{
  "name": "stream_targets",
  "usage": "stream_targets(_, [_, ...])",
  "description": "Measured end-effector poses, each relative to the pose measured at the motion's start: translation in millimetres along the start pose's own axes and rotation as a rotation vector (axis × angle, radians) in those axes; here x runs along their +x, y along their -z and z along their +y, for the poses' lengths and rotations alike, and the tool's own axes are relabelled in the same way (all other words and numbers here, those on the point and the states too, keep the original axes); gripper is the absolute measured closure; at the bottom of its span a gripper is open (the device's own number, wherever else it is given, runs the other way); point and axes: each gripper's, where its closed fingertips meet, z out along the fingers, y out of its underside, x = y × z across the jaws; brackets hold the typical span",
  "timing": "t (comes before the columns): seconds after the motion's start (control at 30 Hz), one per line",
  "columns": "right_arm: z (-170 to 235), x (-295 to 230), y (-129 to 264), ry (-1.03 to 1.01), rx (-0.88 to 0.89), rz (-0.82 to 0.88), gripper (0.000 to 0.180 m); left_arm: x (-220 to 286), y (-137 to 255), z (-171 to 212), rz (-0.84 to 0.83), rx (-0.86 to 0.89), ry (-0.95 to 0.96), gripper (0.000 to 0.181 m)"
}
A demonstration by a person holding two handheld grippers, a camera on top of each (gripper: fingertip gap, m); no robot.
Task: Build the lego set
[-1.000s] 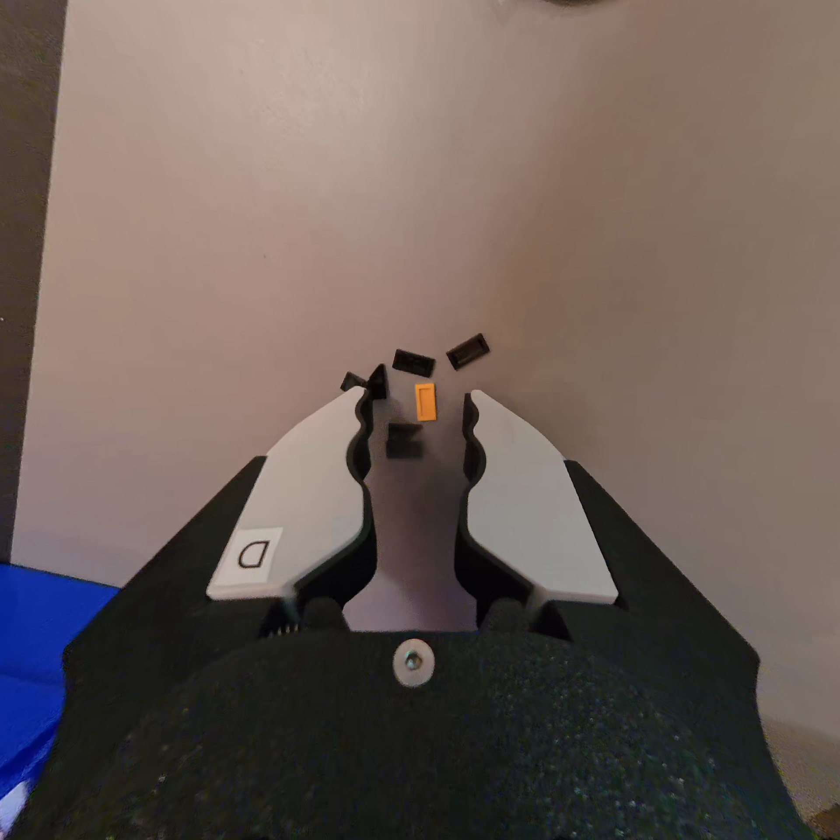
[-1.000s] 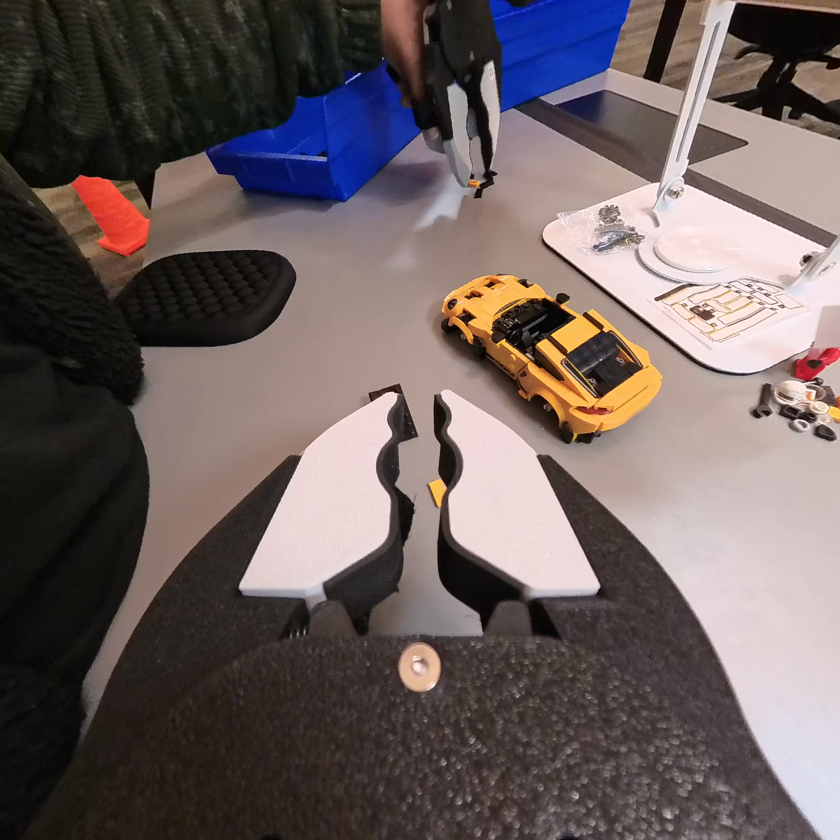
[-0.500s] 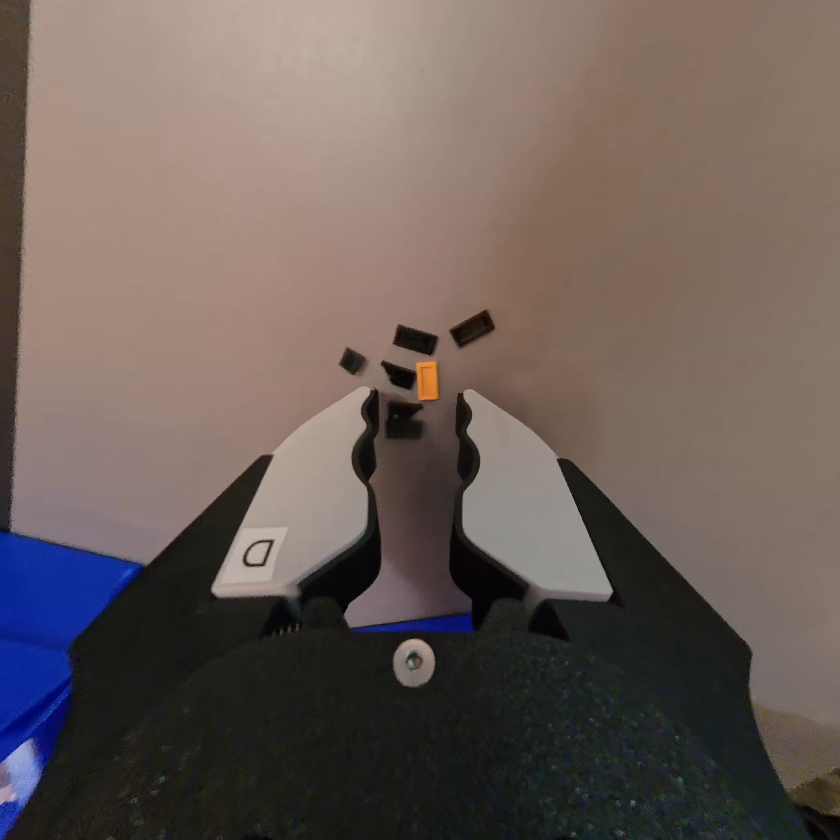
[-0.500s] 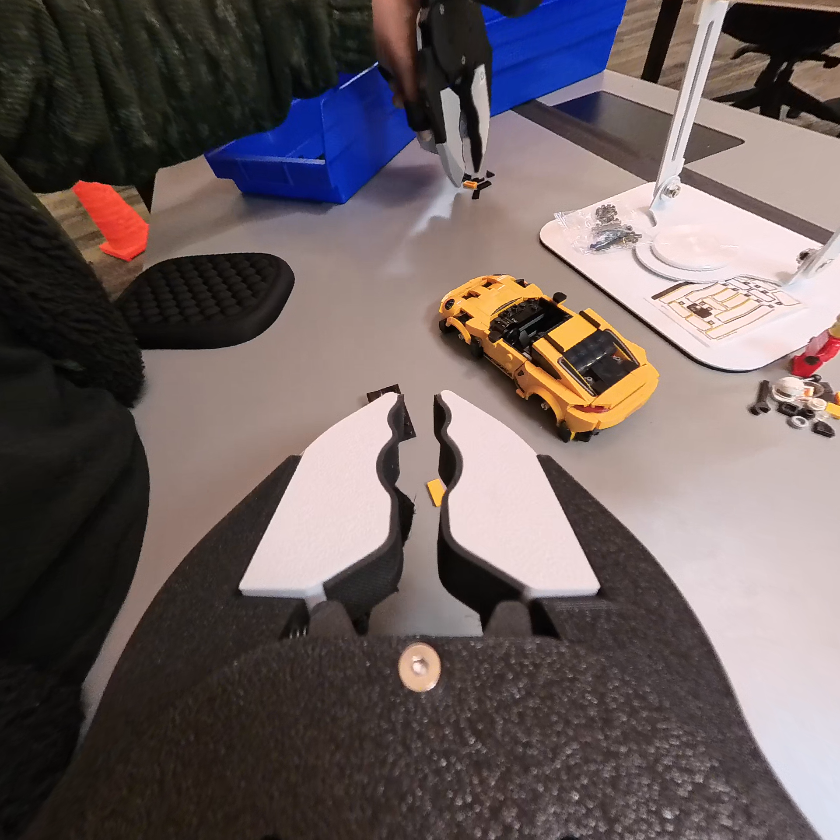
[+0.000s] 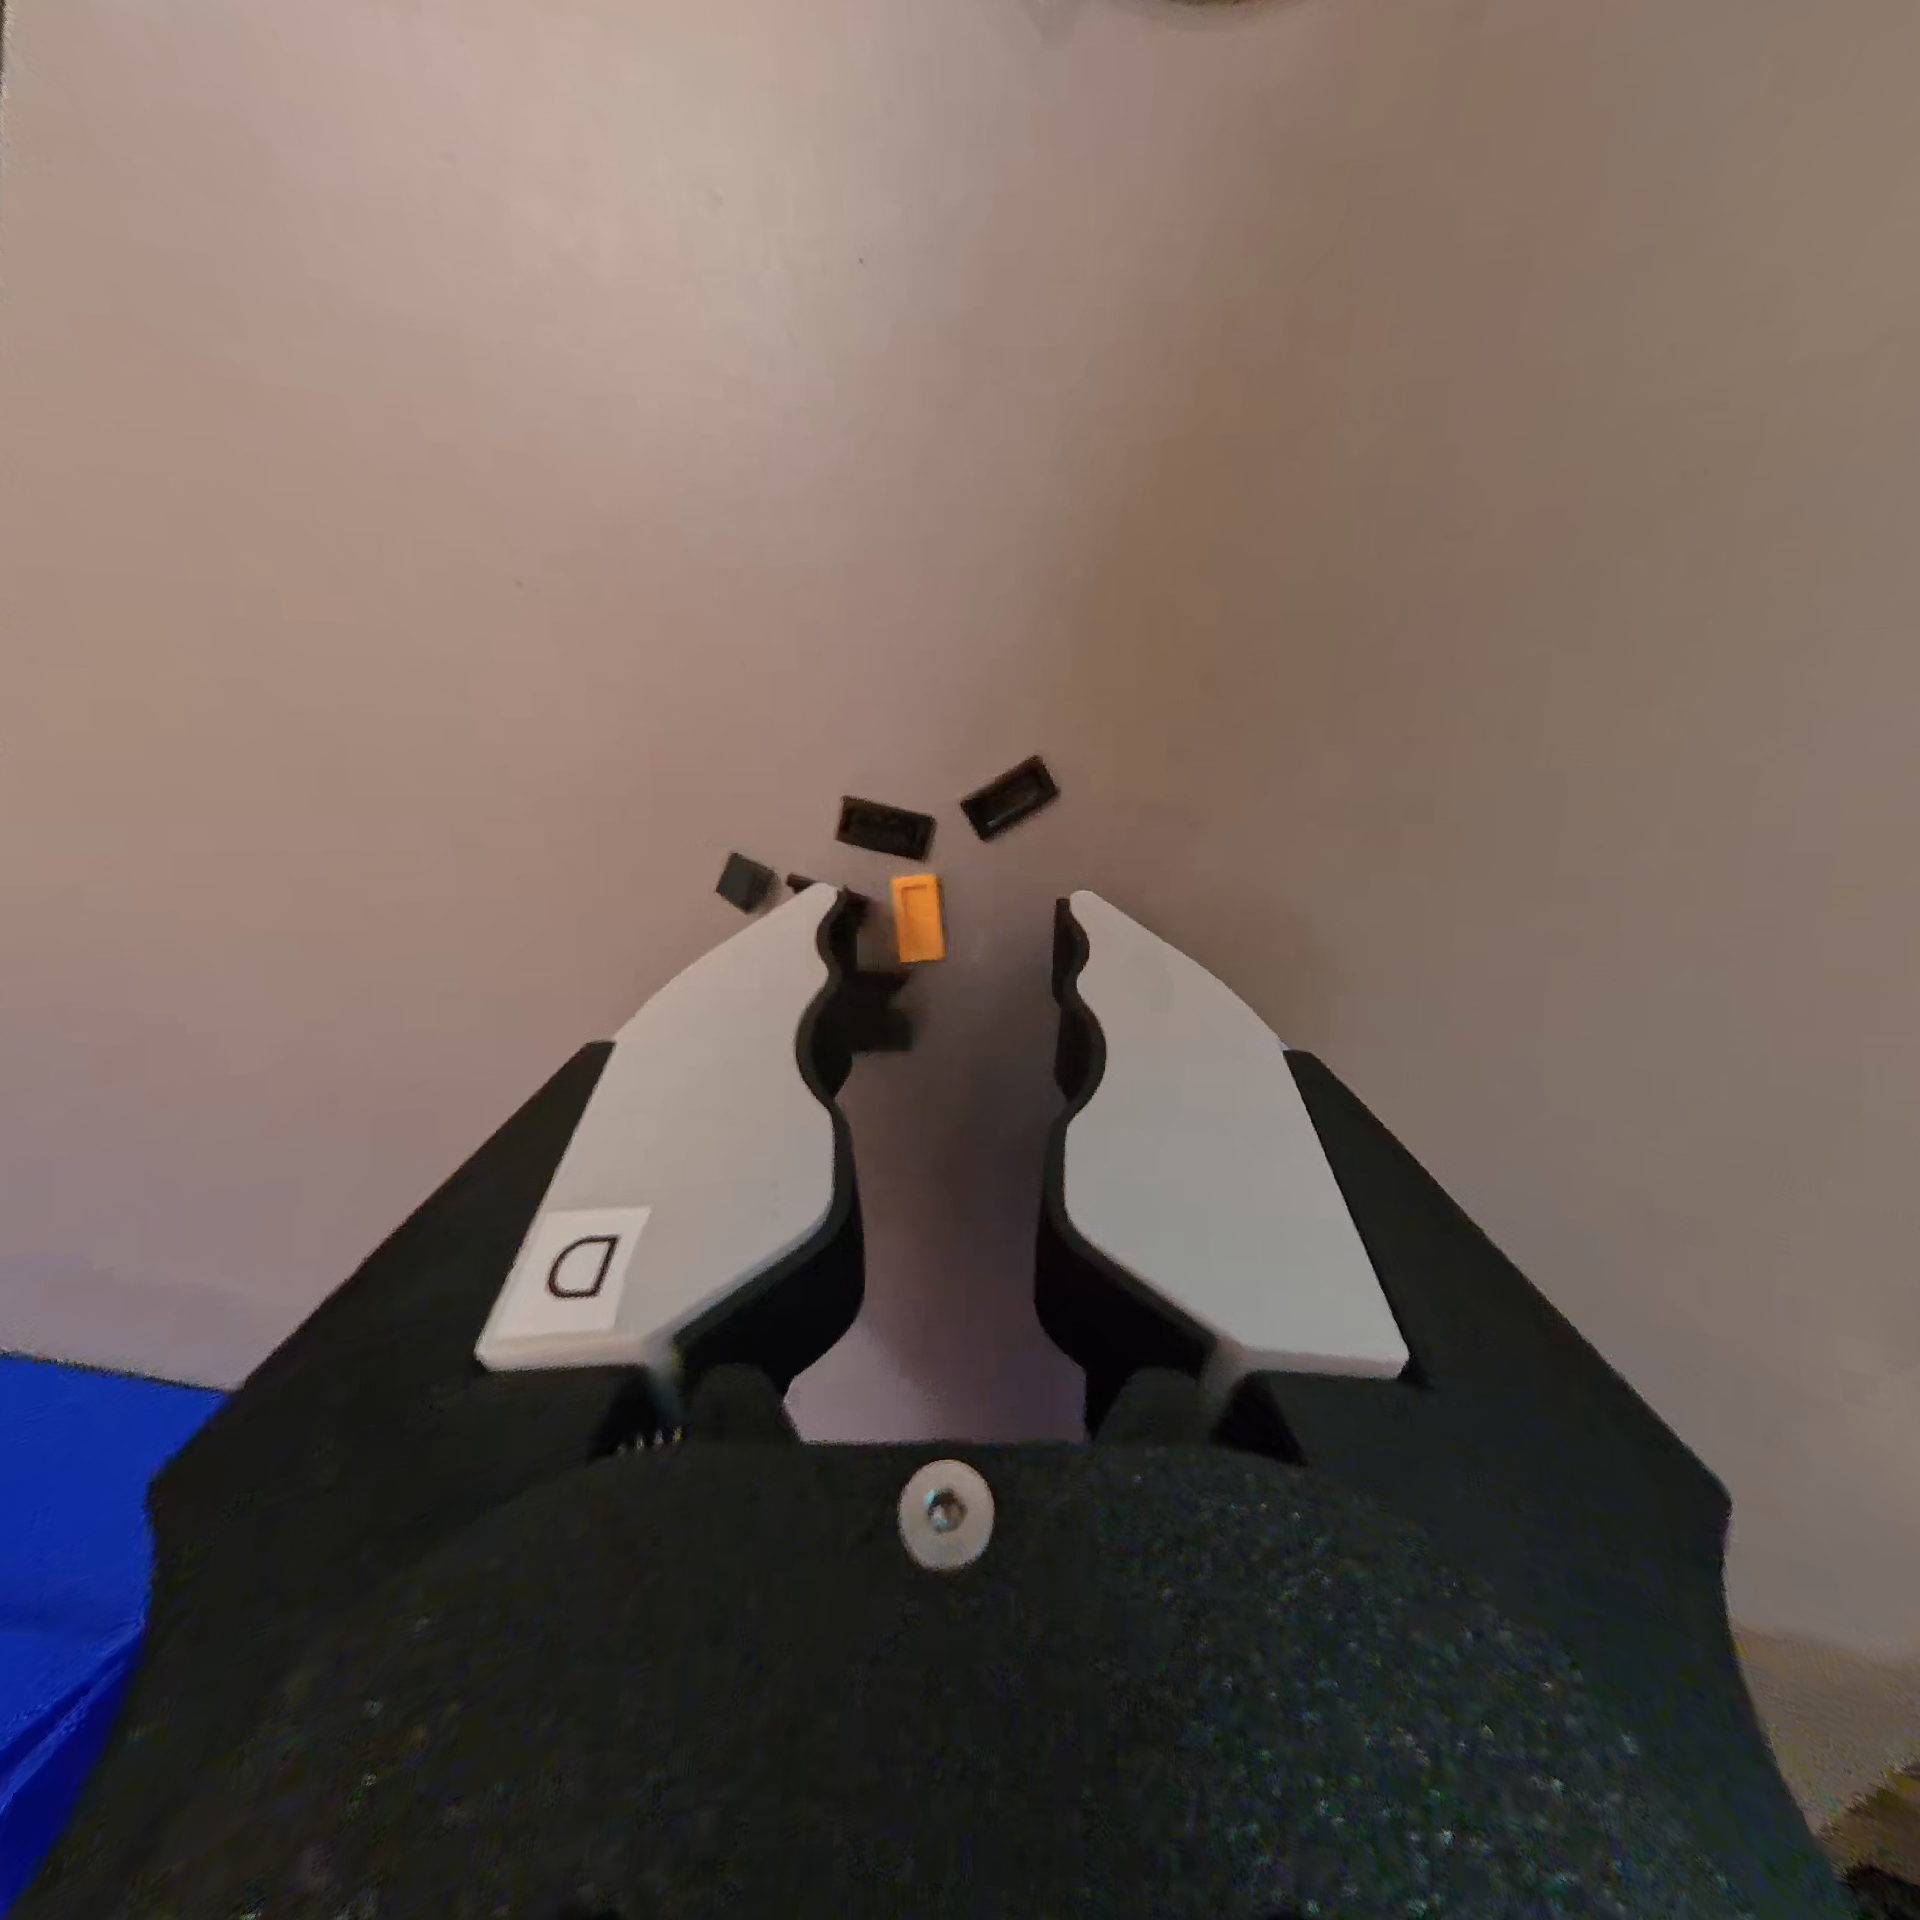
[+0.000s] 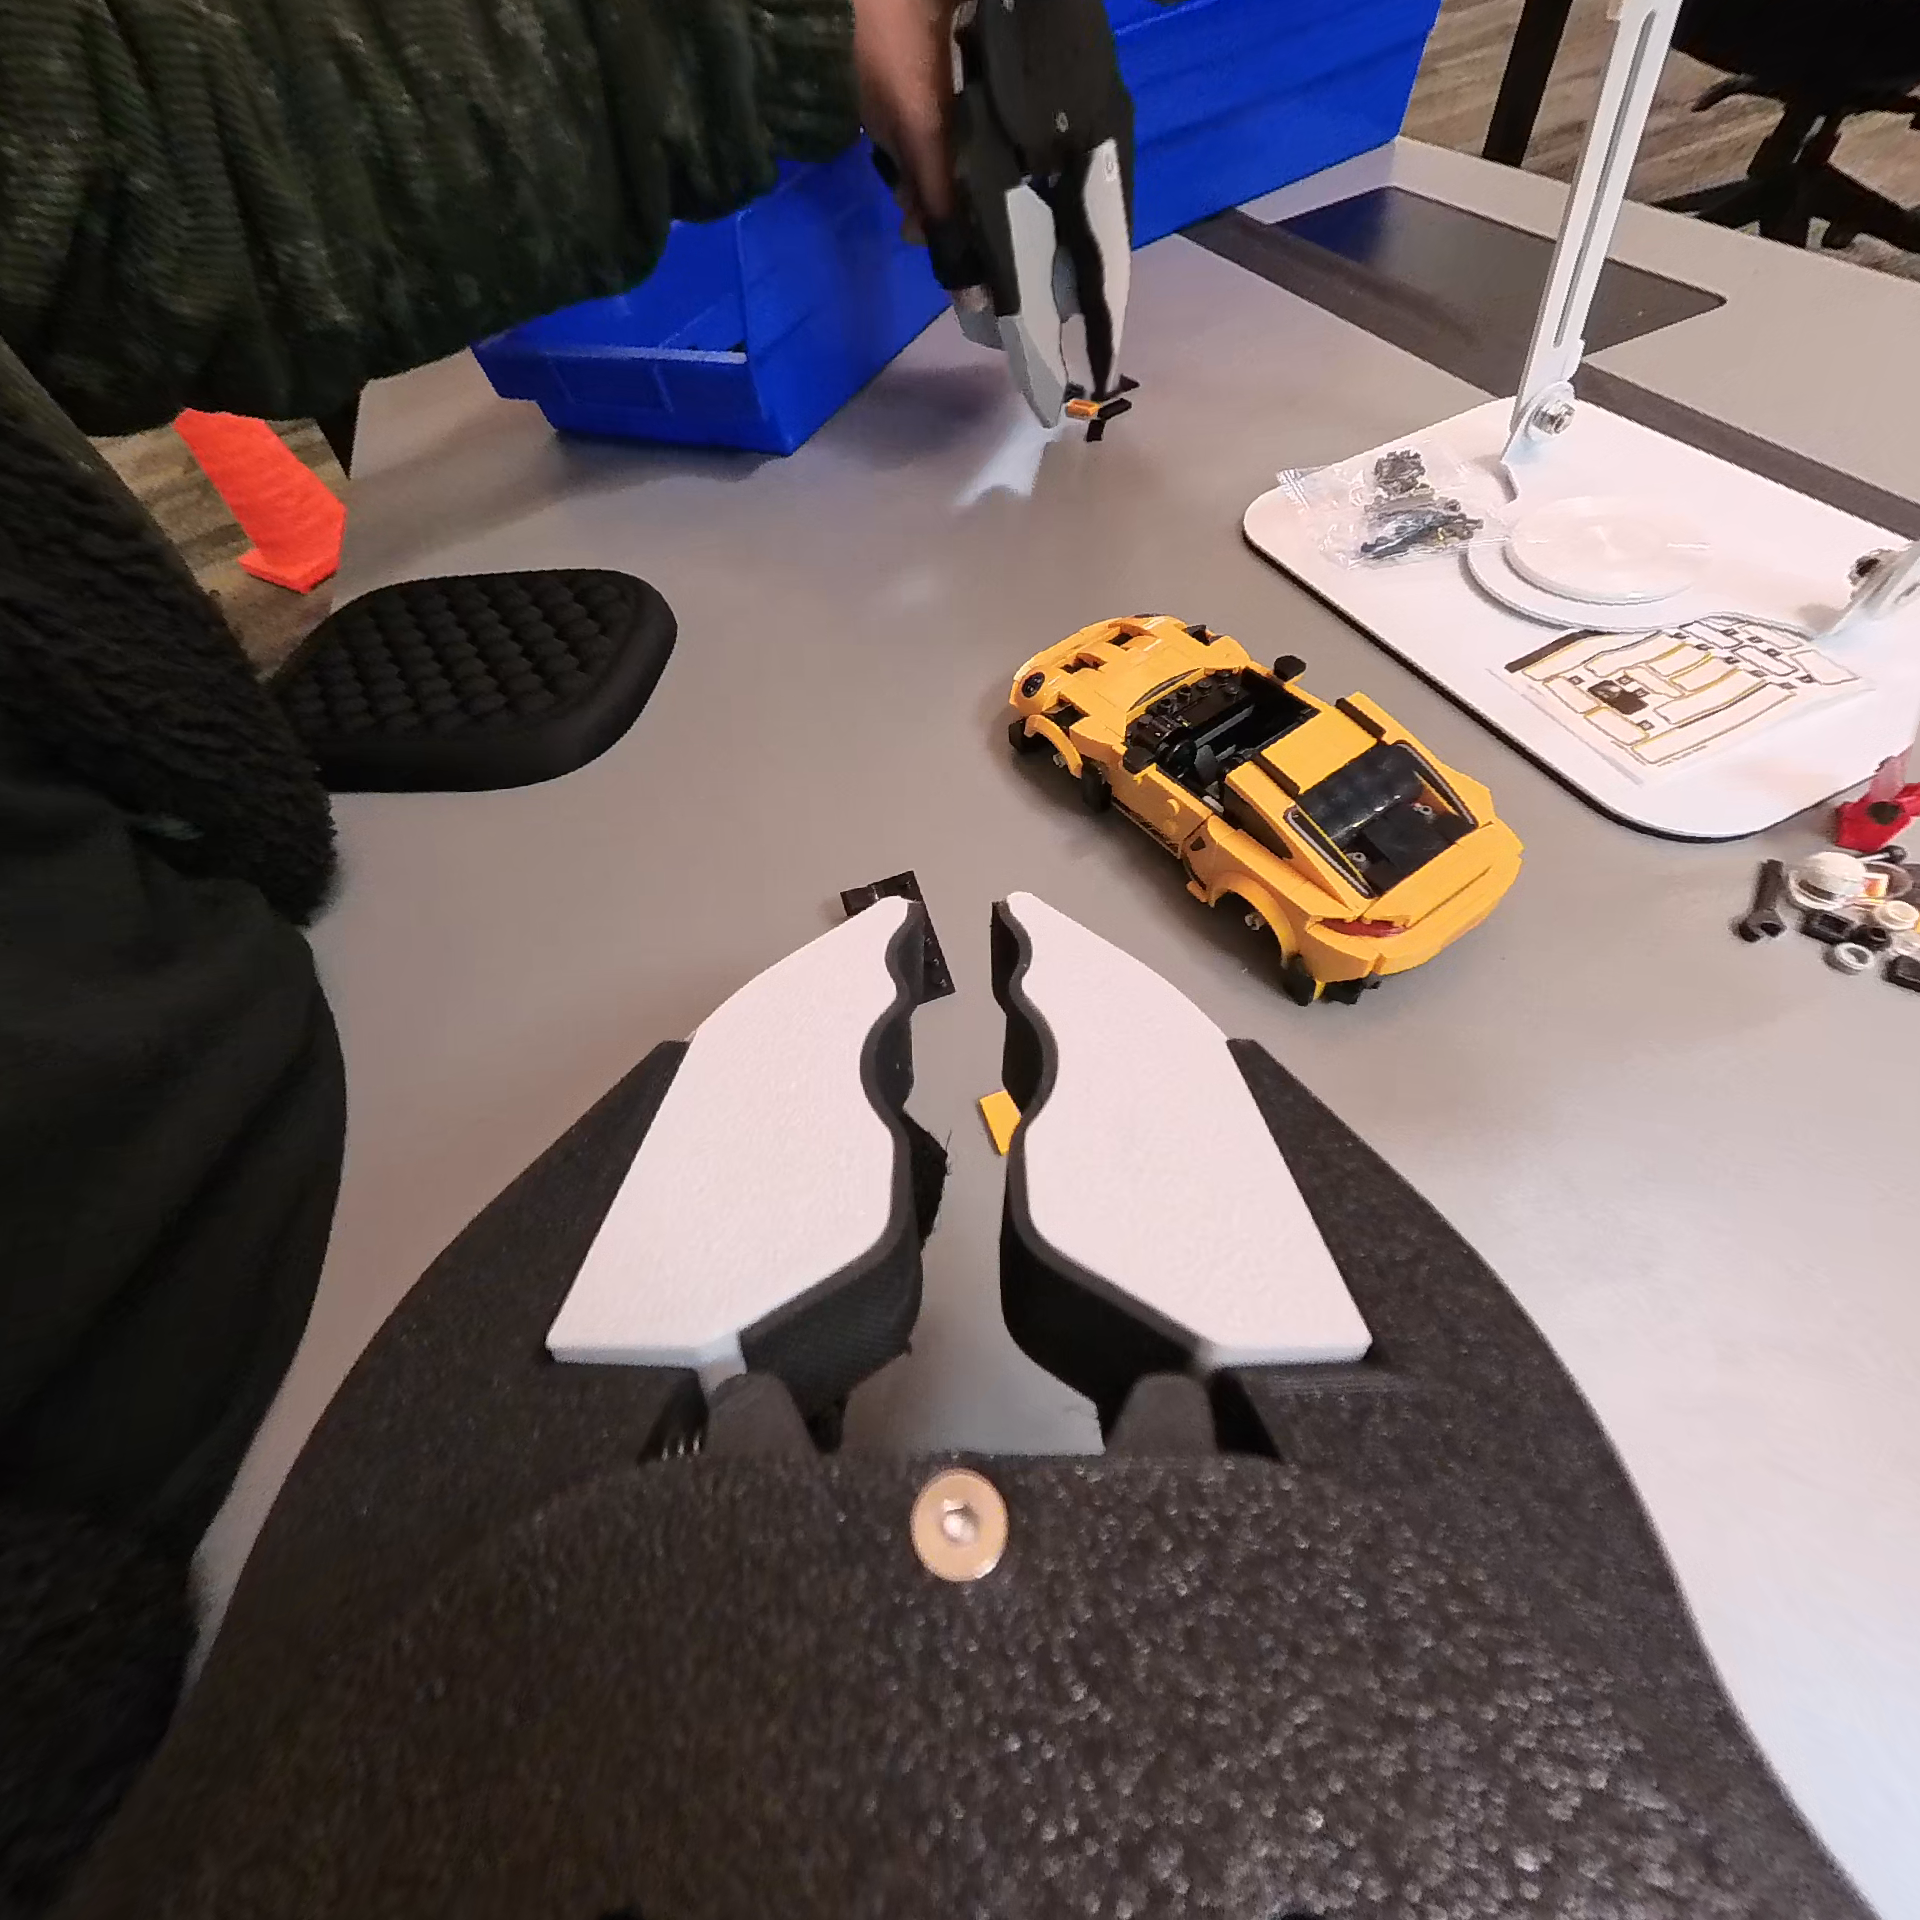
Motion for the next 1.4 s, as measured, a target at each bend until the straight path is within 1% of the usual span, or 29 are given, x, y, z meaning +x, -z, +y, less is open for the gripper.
stream_targets(0.17, [1,1,0,-0.001,-0.003,0.001,0.168,-15,4,-1,-0.086,0.001,0.001,0.140])
stream_targets(0.23, [1,1,-1,-0.003,-0.003,-0.002,0.168,-14,7,-2,-0.087,0.012,-0.001,0.140])
stream_targets(0.37, [1,0,-1,0.000,-0.004,-0.003,0.168,-2,7,1,-0.046,-0.002,-0.018,0.149])
stream_targets(0.53, [1,0,-1,-0.001,-0.004,-0.002,0.168,-1,0,4,-0.032,-0.022,-0.004,0.149])
stream_targets(0.6, [1,0,-1,0.001,-0.004,0.000,0.168,0,-2,4,-0.018,-0.024,0.009,0.152])
stream_targets(0.77, [1,0,-1,-0.001,-0.002,0.003,0.168,-3,-2,3,-0.024,-0.021,0.045,0.159])
stream_targets(0.87, [1,0,-1,0.002,-0.003,0.002,0.168,-1,-2,2,-0.021,-0.013,0.075,0.173])
stream_targets(0.97, [-1,-2,-1,0.009,0.003,0.003,0.168,-1,-2,2,-0.054,-0.026,0.099,0.173])
stream_targets(1.07, [-3,-3,1,0.016,0.016,0.009,0.168,9,0,1,-0.092,-0.054,0.060,0.173])
stream_targets(1.13, [-5,-4,2,0.021,0.028,0.008,0.168,30,8,-16,-0.087,0.017,0.015,0.173])
stream_targets(1.17, [-6,-5,2,0.022,0.036,0.004,0.168,46,15,-31,-0.069,0.088,-0.011,0.173])
stream_targets(1.23, [-10,-8,1,0.023,0.057,-0.009,0.168,89,33,-68,0.002,0.290,-0.069,0.173])
stream_targets(1.3, [-16,-14,0,0.025,0.092,-0.033,0.167,140,54,-107,0.110,0.530,-0.119,0.173])
stream_targets(1.4, [-31,-26,-1,0.046,0.160,-0.046,0.164,214,88,-153,0.359,0.888,-0.100,0.173])
